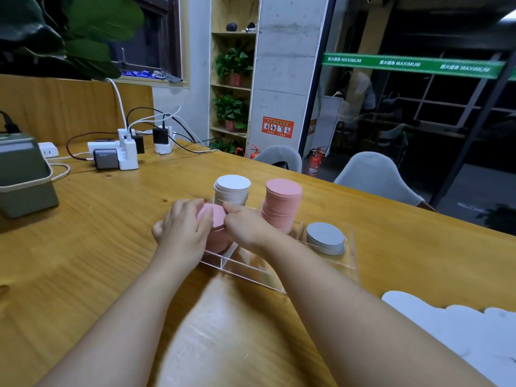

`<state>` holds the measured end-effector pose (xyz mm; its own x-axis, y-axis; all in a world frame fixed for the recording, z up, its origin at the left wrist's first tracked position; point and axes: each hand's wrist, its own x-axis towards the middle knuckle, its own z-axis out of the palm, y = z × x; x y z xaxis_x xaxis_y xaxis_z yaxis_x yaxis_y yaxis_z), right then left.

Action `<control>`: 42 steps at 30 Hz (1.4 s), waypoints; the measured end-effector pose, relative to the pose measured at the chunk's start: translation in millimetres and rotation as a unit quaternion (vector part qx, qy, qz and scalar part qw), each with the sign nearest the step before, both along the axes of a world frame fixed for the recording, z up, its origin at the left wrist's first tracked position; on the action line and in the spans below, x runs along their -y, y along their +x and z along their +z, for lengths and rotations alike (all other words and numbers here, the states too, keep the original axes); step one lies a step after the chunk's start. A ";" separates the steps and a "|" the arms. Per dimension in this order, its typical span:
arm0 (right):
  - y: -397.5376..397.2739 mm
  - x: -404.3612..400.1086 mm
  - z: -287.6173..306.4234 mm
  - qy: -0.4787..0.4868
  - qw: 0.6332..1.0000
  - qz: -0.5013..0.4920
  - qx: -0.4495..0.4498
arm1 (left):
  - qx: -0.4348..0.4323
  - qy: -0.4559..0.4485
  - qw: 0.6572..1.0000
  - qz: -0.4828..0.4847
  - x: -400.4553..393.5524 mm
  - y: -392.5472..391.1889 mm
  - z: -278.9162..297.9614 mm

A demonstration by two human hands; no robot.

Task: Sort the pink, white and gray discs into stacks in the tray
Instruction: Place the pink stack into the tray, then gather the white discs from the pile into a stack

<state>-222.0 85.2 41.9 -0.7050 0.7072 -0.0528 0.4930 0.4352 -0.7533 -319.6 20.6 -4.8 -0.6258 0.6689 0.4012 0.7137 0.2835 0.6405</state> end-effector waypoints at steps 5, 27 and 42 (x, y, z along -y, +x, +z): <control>16.4 13.0 -7.4 0.029 0.997 -0.040 -0.065 | -0.082 0.031 0.996 0.014 7.8 0.0 -0.6; 274.9 72.1 -13.5 0.254 0.943 -0.216 -0.011 | -0.391 0.171 0.852 -0.303 27.1 112.6 -1.7; 391.6 100.5 -25.3 0.268 0.937 -0.220 0.047 | -0.315 -0.004 0.859 -0.404 19.0 251.2 16.9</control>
